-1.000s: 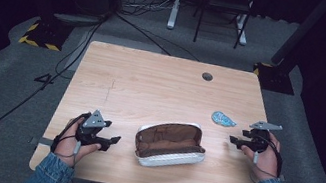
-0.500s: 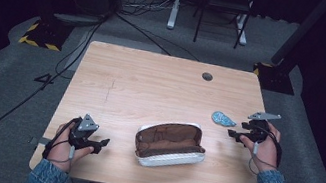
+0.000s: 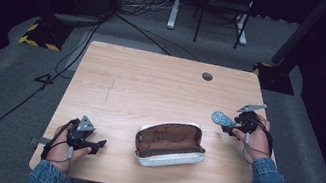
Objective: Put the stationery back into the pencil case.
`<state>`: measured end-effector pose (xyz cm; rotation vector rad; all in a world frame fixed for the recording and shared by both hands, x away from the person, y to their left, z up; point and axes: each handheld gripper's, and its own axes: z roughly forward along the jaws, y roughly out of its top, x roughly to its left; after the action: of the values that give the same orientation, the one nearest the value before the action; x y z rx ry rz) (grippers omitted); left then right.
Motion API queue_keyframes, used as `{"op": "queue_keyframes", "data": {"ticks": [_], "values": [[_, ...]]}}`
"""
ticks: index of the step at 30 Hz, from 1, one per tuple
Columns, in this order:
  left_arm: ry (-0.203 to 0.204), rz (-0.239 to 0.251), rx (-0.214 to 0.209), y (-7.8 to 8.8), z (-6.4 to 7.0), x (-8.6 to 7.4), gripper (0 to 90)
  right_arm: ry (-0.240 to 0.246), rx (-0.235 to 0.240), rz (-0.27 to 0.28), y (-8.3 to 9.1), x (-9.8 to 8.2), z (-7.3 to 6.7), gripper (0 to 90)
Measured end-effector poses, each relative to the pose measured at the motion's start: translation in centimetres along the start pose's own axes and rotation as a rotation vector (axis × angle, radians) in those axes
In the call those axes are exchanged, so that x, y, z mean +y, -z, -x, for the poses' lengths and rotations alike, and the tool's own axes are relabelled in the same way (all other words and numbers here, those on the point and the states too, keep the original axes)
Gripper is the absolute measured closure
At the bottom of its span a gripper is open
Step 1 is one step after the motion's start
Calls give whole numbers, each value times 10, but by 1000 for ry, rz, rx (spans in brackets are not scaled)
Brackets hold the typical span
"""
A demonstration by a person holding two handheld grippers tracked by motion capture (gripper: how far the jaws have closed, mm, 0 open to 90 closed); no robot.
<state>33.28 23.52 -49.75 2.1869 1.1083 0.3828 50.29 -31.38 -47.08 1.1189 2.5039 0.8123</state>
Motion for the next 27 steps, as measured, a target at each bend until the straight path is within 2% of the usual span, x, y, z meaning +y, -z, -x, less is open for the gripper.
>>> {"op": "queue_keyframes", "data": {"ticks": [3, 9, 17, 24, 27], "values": [[-12, 1, 3, 0, -1, 0, 312, 12, 5, -7, -7, 8, 0, 238], [-15, 12, 6, -2, -2, 0, 279, 7, 23, 8, -14, 17, 2, 256], [-24, 16, 0, -4, -3, 0, 265, 4, 34, -23, -28, 18, 4, 278], [-26, 22, 2, -4, -2, 0, 257, -7, 26, -8, -30, 18, 4, 303], [-26, 22, 1, -4, -2, 0, 256, -12, 22, -8, -30, 18, 3, 355]]}}
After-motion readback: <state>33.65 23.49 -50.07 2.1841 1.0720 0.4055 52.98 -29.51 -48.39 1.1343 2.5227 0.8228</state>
